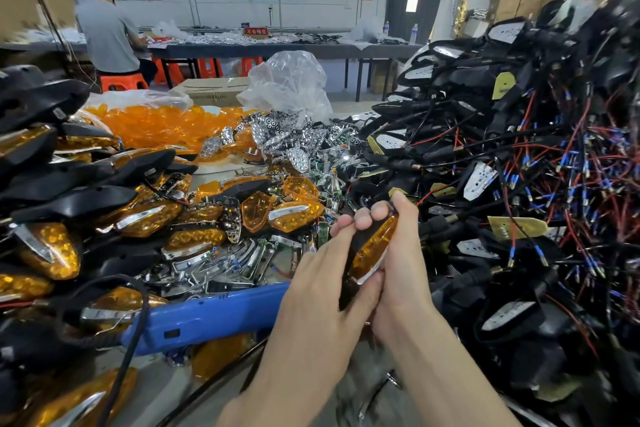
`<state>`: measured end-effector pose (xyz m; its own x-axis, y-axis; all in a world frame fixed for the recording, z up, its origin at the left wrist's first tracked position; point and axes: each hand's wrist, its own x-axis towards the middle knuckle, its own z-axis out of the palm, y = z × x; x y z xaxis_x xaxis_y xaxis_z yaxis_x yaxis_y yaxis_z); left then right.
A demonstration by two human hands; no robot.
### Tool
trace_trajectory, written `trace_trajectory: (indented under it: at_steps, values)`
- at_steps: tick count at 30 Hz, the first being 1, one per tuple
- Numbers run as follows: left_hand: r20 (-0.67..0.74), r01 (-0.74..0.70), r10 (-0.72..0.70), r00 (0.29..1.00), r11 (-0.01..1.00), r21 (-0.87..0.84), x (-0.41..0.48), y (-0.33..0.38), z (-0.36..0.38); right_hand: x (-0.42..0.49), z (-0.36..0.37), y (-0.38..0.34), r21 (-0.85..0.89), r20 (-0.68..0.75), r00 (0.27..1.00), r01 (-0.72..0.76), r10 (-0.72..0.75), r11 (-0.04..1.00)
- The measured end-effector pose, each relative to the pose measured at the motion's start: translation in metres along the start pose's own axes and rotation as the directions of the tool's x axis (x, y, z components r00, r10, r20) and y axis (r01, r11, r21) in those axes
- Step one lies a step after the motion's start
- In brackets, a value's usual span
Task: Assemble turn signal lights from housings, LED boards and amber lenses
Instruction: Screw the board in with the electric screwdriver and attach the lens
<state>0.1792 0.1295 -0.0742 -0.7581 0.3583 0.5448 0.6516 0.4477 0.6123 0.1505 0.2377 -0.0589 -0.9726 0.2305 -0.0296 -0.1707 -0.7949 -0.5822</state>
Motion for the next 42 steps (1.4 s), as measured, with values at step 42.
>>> trace_trajectory:
  at_steps: [42]
  values:
    - [-0.213, 0.207, -0.272, 0.939, 0.937, -0.281, 0.006, -0.018, -0.028, -0.013, 0.001, 0.011, -0.576, 0.117, 0.993, 0.087, -0.024, 0.813]
